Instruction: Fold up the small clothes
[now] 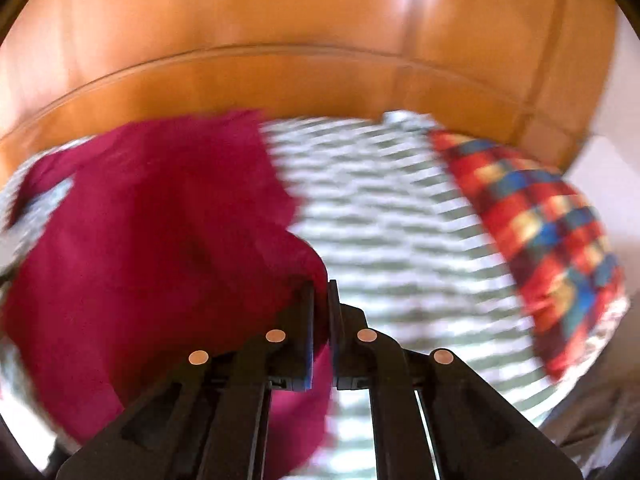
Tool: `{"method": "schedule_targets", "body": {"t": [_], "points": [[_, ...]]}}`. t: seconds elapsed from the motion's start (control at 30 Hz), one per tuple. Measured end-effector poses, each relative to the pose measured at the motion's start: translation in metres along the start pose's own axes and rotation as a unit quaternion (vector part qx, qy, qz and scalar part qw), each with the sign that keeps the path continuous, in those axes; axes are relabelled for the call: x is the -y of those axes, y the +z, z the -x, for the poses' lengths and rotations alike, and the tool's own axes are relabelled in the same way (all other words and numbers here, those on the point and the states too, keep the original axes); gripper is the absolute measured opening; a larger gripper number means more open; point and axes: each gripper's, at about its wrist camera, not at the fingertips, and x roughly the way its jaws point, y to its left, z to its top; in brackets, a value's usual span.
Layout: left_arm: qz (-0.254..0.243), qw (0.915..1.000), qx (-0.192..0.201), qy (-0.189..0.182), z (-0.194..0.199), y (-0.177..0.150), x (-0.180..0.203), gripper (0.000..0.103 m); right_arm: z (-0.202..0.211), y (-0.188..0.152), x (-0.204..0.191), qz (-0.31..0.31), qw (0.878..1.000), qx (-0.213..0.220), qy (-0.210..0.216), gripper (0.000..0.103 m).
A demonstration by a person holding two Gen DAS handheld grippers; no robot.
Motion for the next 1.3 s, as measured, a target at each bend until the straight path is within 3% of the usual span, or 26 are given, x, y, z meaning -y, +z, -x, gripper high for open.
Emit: {"method": "schedule_targets", "body": {"t": [0.2,0.3,0.33,0.37,0.43,0.5,0.57,0.63,0.7,0.8,0.83,0.97,1.0,1.03,1.13,1.3], "points": [[0.01,0.9997,-0.001,-0.022,0.015,-0.026,-0.001,0.063,-0.069,0.047,0.069,-0.037,0.993,-0.011,-0.109,0.003],[0.005,0.9998,-0.011,-0.017,0.012,-0.03,0.0,0.062,-0.1,0.067,0.089,-0.057,0.991,-0.023,-0.119,0.004],[0.001,0.9998,-0.011,-0.016,0.012,-0.032,0.0,0.062,-0.097,0.067,0.091,-0.062,0.991,-0.027,-0.117,0.018],[-0.002,0.9998,-0.012,-0.016,0.013,-0.033,0.0,0.061,-0.096,0.068,0.092,-0.069,0.991,-0.03,-0.112,0.051],[-0.003,0.9997,-0.012,-0.02,0.014,-0.033,-0.001,0.058,-0.079,0.058,0.088,-0.089,0.993,-0.012,-0.083,0.085],[-0.003,0.9997,-0.013,-0.021,0.015,-0.033,-0.002,0.056,-0.057,0.04,0.074,-0.083,0.994,0.009,-0.068,0.085],[-0.003,0.9995,-0.013,-0.027,0.017,-0.033,-0.003,0.054,-0.037,0.011,0.058,-0.084,0.996,-0.008,-0.021,0.085],[-0.005,0.9994,-0.009,-0.034,0.022,-0.033,-0.002,0.053,-0.027,-0.026,0.041,-0.098,0.99,-0.06,0.085,0.085],[-0.005,0.999,-0.003,-0.043,0.028,-0.035,-0.002,0.053,-0.021,-0.059,0.02,-0.097,0.977,-0.107,0.157,0.084],[-0.01,0.9982,0.0,-0.059,0.034,-0.04,0.002,0.052,-0.01,-0.103,-0.015,-0.087,0.958,-0.155,0.227,0.063],[-0.014,0.9981,-0.001,-0.06,0.032,-0.042,0.004,0.048,-0.008,-0.114,-0.028,-0.078,0.955,-0.166,0.235,0.061],[-0.024,0.9982,-0.013,-0.053,0.02,-0.051,0.01,0.031,-0.002,-0.123,-0.054,-0.034,0.956,-0.171,0.237,0.015],[-0.026,0.9984,-0.015,-0.049,0.018,-0.052,0.011,0.013,0.0,-0.119,-0.058,-0.022,0.958,-0.166,0.233,0.011],[-0.025,0.9983,-0.015,-0.05,0.019,-0.052,0.011,0.005,0.002,-0.115,-0.059,-0.019,0.959,-0.16,0.231,0.009],[-0.016,0.9971,0.005,-0.074,0.037,-0.045,0.009,0.003,0.021,-0.095,-0.058,-0.004,0.966,-0.122,0.227,0.009],[-0.004,0.9919,0.029,-0.124,0.073,-0.042,0.005,0.003,0.063,-0.06,-0.023,-0.024,0.972,-0.047,0.23,0.009]]}}
